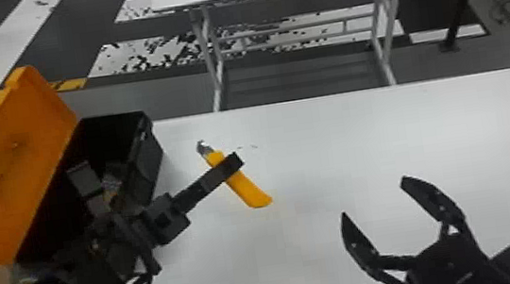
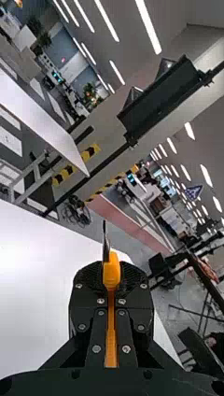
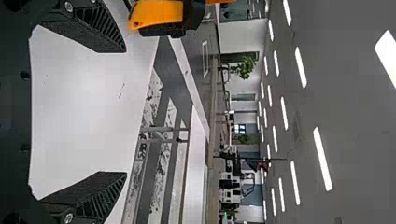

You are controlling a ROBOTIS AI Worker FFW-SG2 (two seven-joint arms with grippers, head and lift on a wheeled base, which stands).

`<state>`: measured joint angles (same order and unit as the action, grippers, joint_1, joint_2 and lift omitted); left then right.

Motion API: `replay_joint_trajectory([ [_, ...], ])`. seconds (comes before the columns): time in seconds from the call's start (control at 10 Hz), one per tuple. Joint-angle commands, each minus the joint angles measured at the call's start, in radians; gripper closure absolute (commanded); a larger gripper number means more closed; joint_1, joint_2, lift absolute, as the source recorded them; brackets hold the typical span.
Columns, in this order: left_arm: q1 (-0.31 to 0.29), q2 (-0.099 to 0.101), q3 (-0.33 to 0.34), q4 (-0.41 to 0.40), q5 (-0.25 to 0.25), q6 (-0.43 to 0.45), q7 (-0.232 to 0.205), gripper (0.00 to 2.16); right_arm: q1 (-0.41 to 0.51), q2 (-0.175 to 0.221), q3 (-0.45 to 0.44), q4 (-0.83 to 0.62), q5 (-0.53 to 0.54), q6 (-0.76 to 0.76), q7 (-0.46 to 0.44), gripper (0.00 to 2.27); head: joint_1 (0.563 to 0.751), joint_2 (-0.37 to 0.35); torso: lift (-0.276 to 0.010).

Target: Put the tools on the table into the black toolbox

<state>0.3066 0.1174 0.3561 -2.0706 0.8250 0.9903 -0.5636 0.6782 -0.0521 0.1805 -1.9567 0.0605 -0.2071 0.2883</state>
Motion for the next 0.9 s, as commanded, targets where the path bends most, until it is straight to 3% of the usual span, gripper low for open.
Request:
replay_joint_trajectory([
  [0.0,-0.023,0.004,0.077,0.003,0.016,0.0,0.002,2.13,0.015,0.0,-0.033,0.005,-0.021,-0.017,0.002,0.06,0.695,0.158,-0.075],
  [0.1,-0.038,0.018,0.123,0.003,0.029,0.0,0.005,2.13,0.023,0.0,-0.055,0.01,-0.033,-0.017,0.005,0.06,0.695,0.167,-0.075],
  [0.2,-0.047,0.05,0.169,0.01,0.033,0.0,0.01,2.13,0.029,0.0,-0.07,0.012,-0.041,-0.017,0.006,0.06,0.695,0.19,-0.075],
  [0.3,-0.061,0.059,0.222,0.017,0.04,0.0,0.017,2.13,0.037,-0.002,-0.082,0.013,-0.047,-0.024,0.006,0.06,0.695,0.213,-0.075],
  [0.4,-0.067,0.091,0.271,0.038,0.042,0.0,0.028,2.13,0.041,-0.002,-0.088,0.018,-0.048,-0.03,0.006,0.06,0.695,0.229,-0.075],
  [0.6,-0.064,0.094,0.343,0.053,0.002,-0.012,0.062,2.13,0.041,-0.002,-0.098,0.039,-0.057,-0.045,0.009,0.06,0.695,0.307,-0.075],
  [0.7,-0.063,0.087,0.363,0.052,-0.05,-0.055,0.088,2.13,0.04,-0.002,-0.101,0.048,-0.059,-0.051,0.012,0.06,0.695,0.346,-0.075],
  [0.8,-0.063,0.077,0.374,0.052,-0.13,-0.129,0.087,2.13,0.04,0.0,-0.105,0.053,-0.059,-0.051,0.011,0.06,0.695,0.35,-0.075],
])
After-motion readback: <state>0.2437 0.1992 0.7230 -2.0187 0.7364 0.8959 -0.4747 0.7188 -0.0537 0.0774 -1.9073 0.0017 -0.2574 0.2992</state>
